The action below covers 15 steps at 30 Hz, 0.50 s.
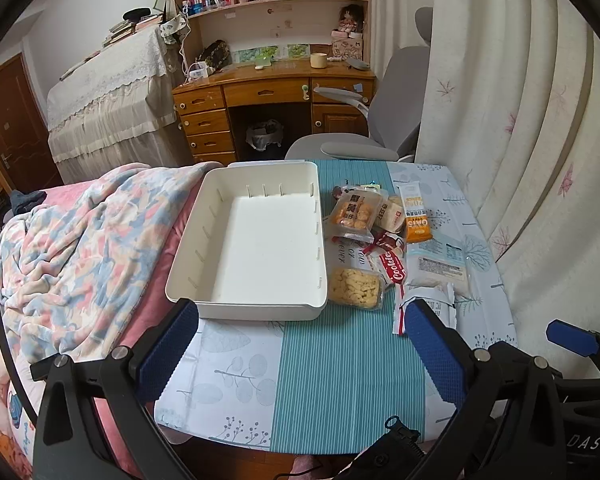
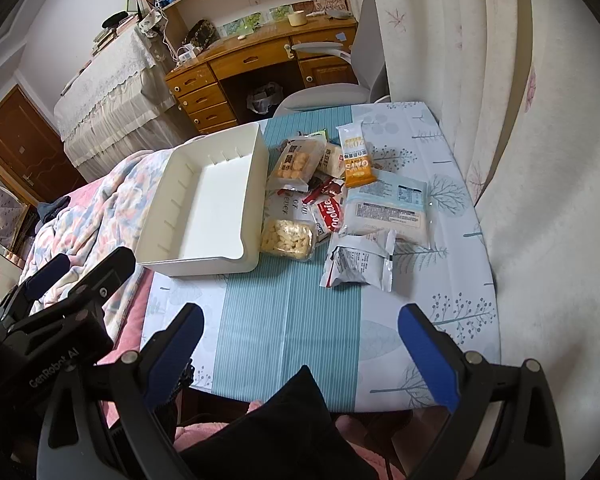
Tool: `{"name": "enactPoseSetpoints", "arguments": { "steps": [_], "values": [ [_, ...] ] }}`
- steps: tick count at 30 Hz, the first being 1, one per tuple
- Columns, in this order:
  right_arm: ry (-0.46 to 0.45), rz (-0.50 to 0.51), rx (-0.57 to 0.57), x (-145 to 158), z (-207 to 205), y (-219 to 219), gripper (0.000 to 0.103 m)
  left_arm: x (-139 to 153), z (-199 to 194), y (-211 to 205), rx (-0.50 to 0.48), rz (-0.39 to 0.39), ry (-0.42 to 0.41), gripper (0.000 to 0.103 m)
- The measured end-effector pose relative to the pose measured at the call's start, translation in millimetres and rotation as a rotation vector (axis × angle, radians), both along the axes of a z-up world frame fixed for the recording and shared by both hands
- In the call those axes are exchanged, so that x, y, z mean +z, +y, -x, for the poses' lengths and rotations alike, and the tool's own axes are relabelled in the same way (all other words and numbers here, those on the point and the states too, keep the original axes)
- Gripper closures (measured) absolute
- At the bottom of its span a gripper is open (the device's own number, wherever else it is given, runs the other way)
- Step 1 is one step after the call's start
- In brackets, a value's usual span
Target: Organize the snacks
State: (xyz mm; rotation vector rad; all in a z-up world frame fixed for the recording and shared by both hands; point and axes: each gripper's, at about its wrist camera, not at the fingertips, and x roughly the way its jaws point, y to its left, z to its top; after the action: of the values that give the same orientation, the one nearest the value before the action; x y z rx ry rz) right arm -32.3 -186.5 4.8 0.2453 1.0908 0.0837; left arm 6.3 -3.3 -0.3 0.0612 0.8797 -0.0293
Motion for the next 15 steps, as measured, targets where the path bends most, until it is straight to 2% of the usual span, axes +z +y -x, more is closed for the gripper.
{"name": "enactPoseSetpoints", "arguments": {
  "steps": [15],
  "values": [
    [0.003,-0.001,-0.001,4.0,5.8,1.7,0.004,0.2,-0.5,-0.2,-0.001,0.000,0.000,0.000]
  ]
}}
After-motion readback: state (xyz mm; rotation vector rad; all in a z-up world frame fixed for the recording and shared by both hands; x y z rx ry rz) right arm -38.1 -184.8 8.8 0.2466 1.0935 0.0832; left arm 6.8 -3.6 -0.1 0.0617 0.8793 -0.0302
